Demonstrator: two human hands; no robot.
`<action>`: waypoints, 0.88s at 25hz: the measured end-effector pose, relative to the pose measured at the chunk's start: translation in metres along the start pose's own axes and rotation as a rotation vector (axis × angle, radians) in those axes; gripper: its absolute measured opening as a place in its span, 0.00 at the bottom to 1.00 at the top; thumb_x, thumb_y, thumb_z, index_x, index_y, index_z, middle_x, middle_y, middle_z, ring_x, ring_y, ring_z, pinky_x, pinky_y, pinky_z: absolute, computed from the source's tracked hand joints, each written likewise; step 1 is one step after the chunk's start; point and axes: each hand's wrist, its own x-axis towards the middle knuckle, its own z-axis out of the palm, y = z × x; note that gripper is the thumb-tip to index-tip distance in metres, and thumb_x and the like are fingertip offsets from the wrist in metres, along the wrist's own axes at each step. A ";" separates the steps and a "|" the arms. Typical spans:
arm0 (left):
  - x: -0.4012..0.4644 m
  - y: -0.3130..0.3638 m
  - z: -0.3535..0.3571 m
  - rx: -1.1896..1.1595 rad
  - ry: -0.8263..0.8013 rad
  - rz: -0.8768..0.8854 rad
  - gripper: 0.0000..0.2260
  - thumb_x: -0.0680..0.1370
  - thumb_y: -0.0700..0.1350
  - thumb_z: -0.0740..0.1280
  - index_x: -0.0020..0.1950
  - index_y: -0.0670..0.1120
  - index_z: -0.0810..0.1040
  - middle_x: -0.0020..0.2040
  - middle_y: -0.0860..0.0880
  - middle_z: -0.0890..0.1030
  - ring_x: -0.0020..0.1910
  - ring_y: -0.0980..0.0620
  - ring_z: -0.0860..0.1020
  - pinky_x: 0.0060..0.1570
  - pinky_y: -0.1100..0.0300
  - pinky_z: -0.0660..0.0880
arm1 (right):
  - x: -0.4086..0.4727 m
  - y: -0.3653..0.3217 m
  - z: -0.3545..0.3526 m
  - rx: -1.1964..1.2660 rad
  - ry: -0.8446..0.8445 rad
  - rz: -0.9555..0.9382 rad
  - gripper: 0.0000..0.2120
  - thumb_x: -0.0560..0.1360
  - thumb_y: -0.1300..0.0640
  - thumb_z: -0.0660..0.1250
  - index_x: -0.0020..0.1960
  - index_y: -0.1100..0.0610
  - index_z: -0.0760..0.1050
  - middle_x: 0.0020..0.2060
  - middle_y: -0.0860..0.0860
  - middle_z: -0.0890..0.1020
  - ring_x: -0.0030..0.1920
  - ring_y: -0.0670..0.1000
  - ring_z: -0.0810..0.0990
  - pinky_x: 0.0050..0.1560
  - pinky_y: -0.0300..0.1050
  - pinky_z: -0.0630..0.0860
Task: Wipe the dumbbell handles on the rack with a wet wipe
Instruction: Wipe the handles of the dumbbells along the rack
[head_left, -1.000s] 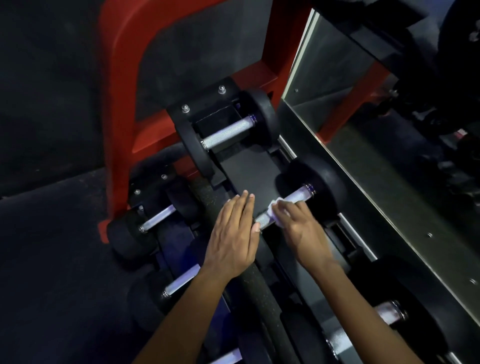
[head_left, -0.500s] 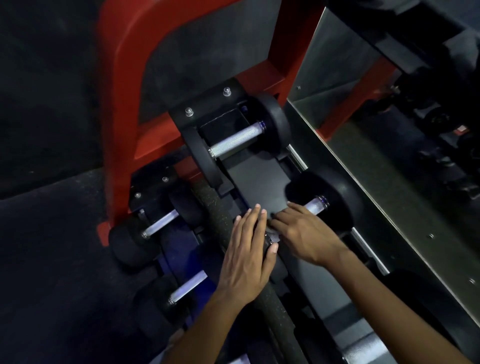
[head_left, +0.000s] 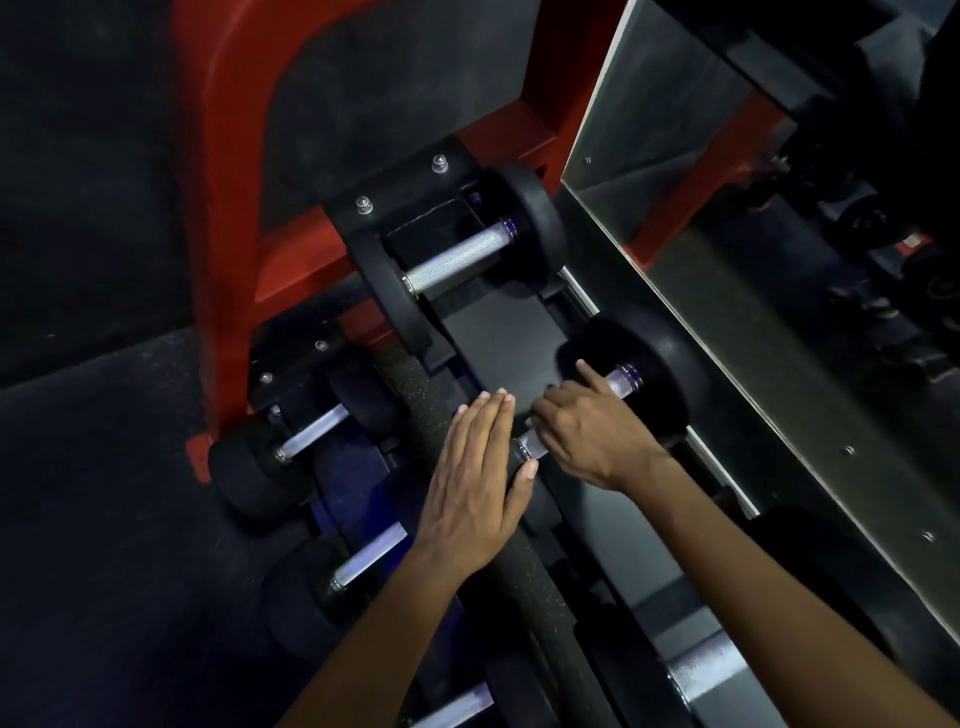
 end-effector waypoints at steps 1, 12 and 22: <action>0.000 0.000 0.000 0.003 0.002 0.000 0.27 0.83 0.55 0.47 0.74 0.37 0.60 0.74 0.42 0.63 0.74 0.47 0.60 0.74 0.50 0.55 | 0.000 -0.004 0.002 0.036 -0.016 -0.016 0.17 0.77 0.50 0.50 0.42 0.54 0.76 0.35 0.50 0.78 0.40 0.54 0.79 0.65 0.60 0.68; 0.001 0.000 0.000 0.002 0.020 0.013 0.27 0.83 0.54 0.46 0.74 0.36 0.61 0.74 0.41 0.62 0.74 0.46 0.61 0.73 0.49 0.56 | -0.066 -0.059 0.026 0.381 0.350 0.346 0.14 0.76 0.56 0.59 0.56 0.61 0.78 0.53 0.53 0.80 0.46 0.55 0.80 0.40 0.48 0.80; 0.001 -0.001 0.001 -0.003 0.019 0.011 0.27 0.83 0.55 0.46 0.74 0.37 0.61 0.75 0.41 0.61 0.75 0.48 0.59 0.74 0.50 0.55 | -0.050 -0.012 0.024 0.553 0.556 0.766 0.02 0.76 0.64 0.65 0.47 0.62 0.76 0.42 0.58 0.78 0.38 0.56 0.79 0.42 0.44 0.74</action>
